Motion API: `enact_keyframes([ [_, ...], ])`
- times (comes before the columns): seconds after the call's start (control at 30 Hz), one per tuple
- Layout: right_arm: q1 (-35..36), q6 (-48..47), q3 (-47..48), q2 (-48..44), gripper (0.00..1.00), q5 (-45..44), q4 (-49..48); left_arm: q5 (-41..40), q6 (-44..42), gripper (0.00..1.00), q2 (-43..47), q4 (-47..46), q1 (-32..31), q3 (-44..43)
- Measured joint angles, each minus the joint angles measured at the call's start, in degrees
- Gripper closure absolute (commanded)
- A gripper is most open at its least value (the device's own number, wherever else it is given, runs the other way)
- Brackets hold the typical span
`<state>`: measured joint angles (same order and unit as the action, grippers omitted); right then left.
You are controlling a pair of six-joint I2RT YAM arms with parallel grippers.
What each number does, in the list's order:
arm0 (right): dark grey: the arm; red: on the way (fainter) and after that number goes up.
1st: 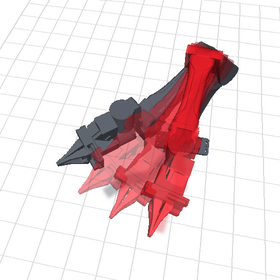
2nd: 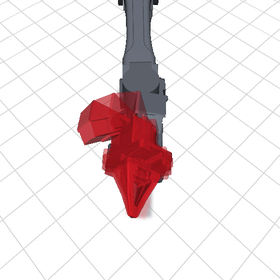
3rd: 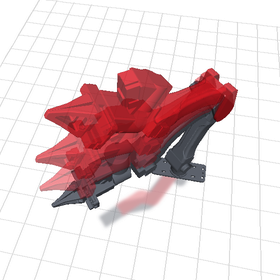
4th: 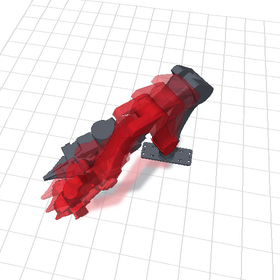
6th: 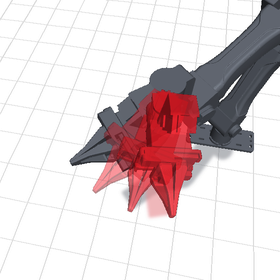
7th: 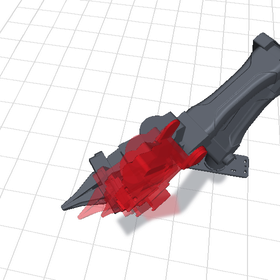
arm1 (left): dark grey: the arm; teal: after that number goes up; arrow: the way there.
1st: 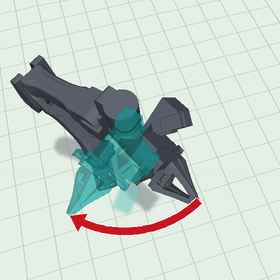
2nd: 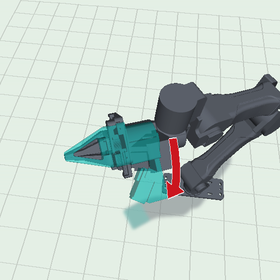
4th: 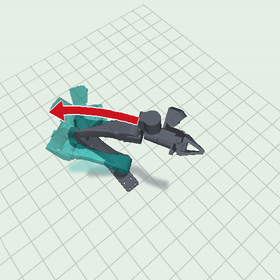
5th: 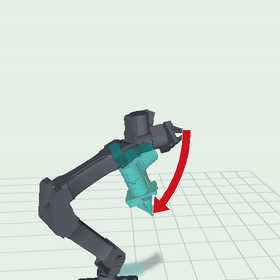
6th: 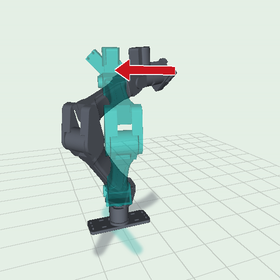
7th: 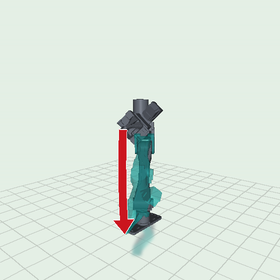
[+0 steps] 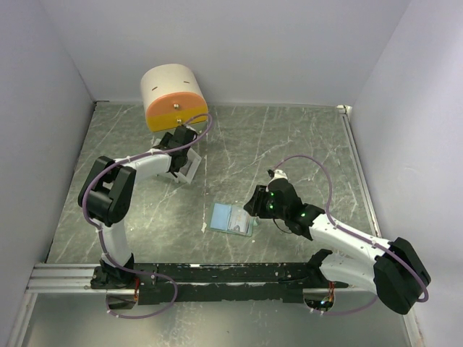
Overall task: Put the credit cards into the card holder
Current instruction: Pick up the credit card from the storage box.
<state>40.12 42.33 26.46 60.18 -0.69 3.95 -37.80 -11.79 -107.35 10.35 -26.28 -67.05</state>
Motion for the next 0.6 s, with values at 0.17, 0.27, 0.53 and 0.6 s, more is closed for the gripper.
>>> enact_keyframes([
  [0.17, -0.07, 0.0, 0.0, 0.0, 0.6, 0.02, 0.31, -2.03, -0.15, 0.37, 0.0, -0.79, 0.0, 0.0],
  [0.27, -0.09, 0.0, 0.0, 0.0, 0.6, 0.02, 0.31, -2.14, -0.42, 0.38, 0.0, -1.16, 0.0, 0.07],
  [0.53, -0.28, 0.0, 0.0, 0.07, 0.6, 0.07, 0.35, -2.21, -1.31, 0.47, 0.0, -1.49, 0.0, 0.07],
  [0.6, -0.31, 0.0, 0.0, 0.07, 0.6, 0.04, 0.44, -2.25, -1.46, 0.48, 0.0, -1.57, 0.02, 0.07],
])
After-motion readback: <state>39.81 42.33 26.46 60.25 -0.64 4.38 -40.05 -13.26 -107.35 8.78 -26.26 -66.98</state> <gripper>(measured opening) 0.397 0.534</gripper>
